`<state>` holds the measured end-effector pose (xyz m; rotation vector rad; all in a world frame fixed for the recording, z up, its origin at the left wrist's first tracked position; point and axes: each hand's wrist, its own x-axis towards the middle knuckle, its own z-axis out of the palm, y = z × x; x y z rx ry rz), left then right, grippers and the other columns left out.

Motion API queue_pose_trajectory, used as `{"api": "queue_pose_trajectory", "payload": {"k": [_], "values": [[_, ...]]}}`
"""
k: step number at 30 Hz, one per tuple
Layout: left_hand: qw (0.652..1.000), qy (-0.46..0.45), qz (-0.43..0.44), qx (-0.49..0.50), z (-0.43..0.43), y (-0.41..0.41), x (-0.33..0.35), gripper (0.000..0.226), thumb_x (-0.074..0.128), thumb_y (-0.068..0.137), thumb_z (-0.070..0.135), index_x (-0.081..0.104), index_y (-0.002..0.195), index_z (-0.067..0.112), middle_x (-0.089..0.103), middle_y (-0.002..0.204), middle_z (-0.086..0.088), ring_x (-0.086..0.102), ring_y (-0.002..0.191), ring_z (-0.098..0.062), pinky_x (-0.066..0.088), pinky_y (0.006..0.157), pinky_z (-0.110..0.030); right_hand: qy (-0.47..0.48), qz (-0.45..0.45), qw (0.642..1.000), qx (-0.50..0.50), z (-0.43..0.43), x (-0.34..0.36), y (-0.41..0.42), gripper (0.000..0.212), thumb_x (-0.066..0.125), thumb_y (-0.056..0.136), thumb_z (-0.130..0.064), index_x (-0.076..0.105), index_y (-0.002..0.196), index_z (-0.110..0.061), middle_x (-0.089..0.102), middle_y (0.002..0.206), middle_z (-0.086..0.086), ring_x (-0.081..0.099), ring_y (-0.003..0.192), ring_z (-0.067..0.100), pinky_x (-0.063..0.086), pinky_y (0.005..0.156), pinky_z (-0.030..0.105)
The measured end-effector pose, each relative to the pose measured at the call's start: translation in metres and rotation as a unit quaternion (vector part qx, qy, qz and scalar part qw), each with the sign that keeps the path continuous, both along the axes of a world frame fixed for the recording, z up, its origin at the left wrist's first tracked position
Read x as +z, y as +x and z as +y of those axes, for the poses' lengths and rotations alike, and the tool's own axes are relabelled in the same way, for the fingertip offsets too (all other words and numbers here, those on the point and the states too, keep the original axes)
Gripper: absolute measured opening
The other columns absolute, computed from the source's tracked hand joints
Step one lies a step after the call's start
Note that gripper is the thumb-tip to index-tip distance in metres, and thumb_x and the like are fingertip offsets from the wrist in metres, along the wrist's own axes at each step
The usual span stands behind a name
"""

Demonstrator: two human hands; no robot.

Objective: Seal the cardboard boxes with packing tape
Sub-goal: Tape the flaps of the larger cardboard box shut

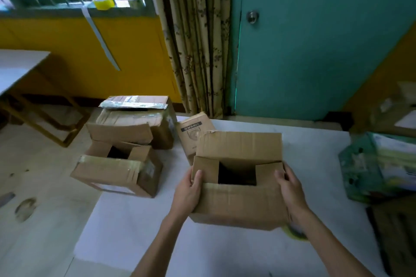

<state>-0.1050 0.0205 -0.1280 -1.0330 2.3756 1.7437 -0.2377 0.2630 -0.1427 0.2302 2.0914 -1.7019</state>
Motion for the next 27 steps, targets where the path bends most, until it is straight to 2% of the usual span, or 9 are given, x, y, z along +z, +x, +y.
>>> {"api": "queue_pose_trajectory", "payload": {"k": [6, 11, 14, 16, 17, 19, 22, 25, 27], "values": [[0.998, 0.043, -0.001, -0.051, -0.004, -0.027, 0.002, 0.057, 0.042, 0.106, 0.046, 0.018, 0.158, 0.043, 0.043, 0.146, 0.013, 0.049, 0.129, -0.015, 0.038, 0.114, -0.047, 0.001, 0.029, 0.999, 0.019, 0.009, 0.005, -0.018, 0.054, 0.049, 0.104, -0.018, 0.033, 0.153, -0.035, 0.038, 0.155, -0.009, 0.037, 0.141, 0.016, 0.032, 0.118, 0.046], [0.987, 0.153, 0.053, 0.015, -0.02, -0.056, 0.017, 0.067, 0.057, 0.102, 0.036, 0.022, 0.159, 0.04, 0.04, 0.154, 0.007, 0.044, 0.137, -0.018, 0.037, 0.116, -0.044, -0.031, -0.004, 0.999, -0.013, 0.001, 0.024, -0.039, 0.064, 0.05, 0.095, 0.002, 0.046, 0.142, -0.041, 0.062, 0.128, -0.003, 0.063, 0.112, 0.023, 0.054, 0.095, 0.049], [0.984, 0.154, 0.078, 0.043, -0.024, -0.084, 0.023, 0.074, 0.055, 0.087, 0.075, 0.043, 0.15, 0.04, 0.048, 0.152, 0.002, 0.046, 0.137, -0.02, 0.036, 0.116, -0.052, -0.081, -0.048, 0.994, -0.06, -0.005, 0.021, -0.05, 0.051, 0.067, 0.085, -0.043, 0.054, 0.134, -0.043, 0.06, 0.134, -0.003, 0.056, 0.124, 0.025, 0.044, 0.106, 0.055], [0.975, 0.19, 0.085, 0.073, -0.023, -0.096, 0.029, 0.067, 0.045, 0.09, 0.077, 0.056, 0.141, 0.035, 0.058, 0.14, -0.004, 0.053, 0.129, -0.024, 0.044, 0.109, -0.05, -0.123, -0.069, 0.985, -0.098, -0.002, 0.0, -0.06, 0.078, 0.068, 0.064, -0.079, 0.058, 0.131, -0.041, 0.06, 0.136, -0.006, 0.053, 0.128, 0.022, 0.04, 0.109, 0.055], [0.97, 0.205, 0.089, 0.092, -0.022, -0.099, 0.034, 0.061, 0.041, 0.095, 0.072, 0.062, 0.134, 0.03, 0.062, 0.135, -0.007, 0.055, 0.127, -0.027, 0.046, 0.105, -0.048, -0.139, -0.079, 0.98, -0.119, -0.005, 0.007, -0.058, 0.082, 0.063, 0.064, -0.084, 0.061, 0.13, -0.036, 0.062, 0.133, -0.006, 0.055, 0.126, 0.021, 0.043, 0.107, 0.053], [0.962, 0.223, 0.097, 0.123, -0.022, -0.104, 0.037, 0.058, 0.035, 0.101, 0.063, 0.072, 0.108, 0.018, 0.068, 0.125, -0.01, 0.056, 0.125, -0.029, 0.044, 0.103, -0.045, -0.151, -0.088, 0.973, -0.153, -0.01, 0.023, -0.052, 0.064, 0.052, 0.083, -0.076, 0.067, 0.119, -0.026, 0.066, 0.12, -0.004, 0.06, 0.114, 0.018, 0.05, 0.095, 0.044], [0.957, 0.233, 0.107, 0.133, -0.02, -0.105, 0.034, 0.062, 0.039, 0.101, 0.06, 0.062, 0.07, 0.012, 0.075, 0.114, -0.01, 0.058, 0.123, -0.028, 0.037, 0.112, -0.047, -0.163, -0.063, 0.971, -0.164, -0.01, 0.025, -0.051, 0.054, 0.044, 0.093, -0.068, 0.067, 0.087, -0.019, 0.068, 0.097, 0.004, 0.063, 0.096, 0.02, 0.049, 0.078, 0.035], [0.963, 0.225, 0.1, 0.111, -0.019, -0.103, 0.037, 0.052, 0.056, 0.098, 0.049, 0.066, 0.093, -0.002, 0.073, 0.117, -0.015, 0.064, 0.115, -0.031, 0.048, 0.104, -0.045, -0.178, -0.066, 0.968, -0.165, -0.01, 0.029, -0.049, 0.035, 0.059, 0.094, -0.048, 0.07, 0.085, -0.016, 0.069, 0.1, 0.007, 0.065, 0.099, 0.026, 0.051, 0.082, 0.038], [0.97, 0.205, 0.094, 0.092, -0.02, -0.1, 0.037, 0.019, 0.066, 0.095, 0.025, 0.067, 0.099, 0.006, 0.068, 0.122, -0.021, 0.065, 0.105, -0.028, 0.053, 0.097, -0.043, -0.145, -0.05, 0.975, -0.161, -0.009, 0.021, -0.05, 0.007, 0.066, 0.091, -0.018, 0.072, 0.089, -0.015, 0.07, 0.104, 0.013, 0.064, 0.106, 0.034, 0.053, 0.09, 0.045]]}}
